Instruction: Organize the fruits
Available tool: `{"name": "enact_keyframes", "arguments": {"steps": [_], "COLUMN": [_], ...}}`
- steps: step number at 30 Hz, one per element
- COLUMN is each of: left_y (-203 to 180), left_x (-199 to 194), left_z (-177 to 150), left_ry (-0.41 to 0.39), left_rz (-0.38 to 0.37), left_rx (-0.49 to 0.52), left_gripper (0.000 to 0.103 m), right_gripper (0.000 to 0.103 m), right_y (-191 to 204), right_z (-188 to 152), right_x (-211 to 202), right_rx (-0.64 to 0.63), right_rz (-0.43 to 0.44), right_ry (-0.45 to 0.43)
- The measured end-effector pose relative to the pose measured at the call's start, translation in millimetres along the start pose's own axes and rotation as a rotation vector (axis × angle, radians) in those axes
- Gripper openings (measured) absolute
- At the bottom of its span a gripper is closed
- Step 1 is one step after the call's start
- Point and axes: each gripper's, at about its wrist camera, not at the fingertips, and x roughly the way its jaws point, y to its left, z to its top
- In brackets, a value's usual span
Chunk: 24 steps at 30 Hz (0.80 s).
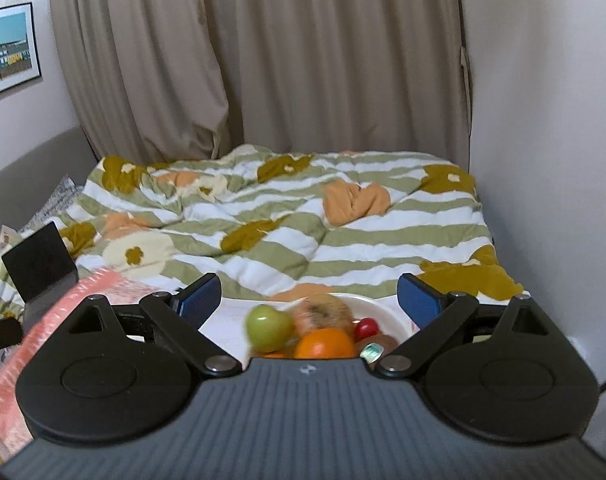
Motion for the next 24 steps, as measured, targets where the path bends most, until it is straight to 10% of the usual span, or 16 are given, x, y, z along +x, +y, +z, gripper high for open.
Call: {"name": "enact_keyframes", "arguments": {"steps": [12, 24], "left_y": [43.3, 56.2], "left_x": [-46.2, -59.5], "left_z": [-18.0, -41.3], "left_ry": [0.021, 0.041], "left_rz": [-0.030, -0.034], "left_rx": [0.043, 0.061], "left_gripper": [0.103, 0.103], "right_gripper": [0.103, 0.103], "right_y": [102.1, 121.3], "right_z": [-53.8, -95.2], "right_x": [-93.1, -112.2], "right_rx": [-0.063, -0.039], "right_rz": [-0.092, -0.171], "right_ry": [0.025, 0.111]}}
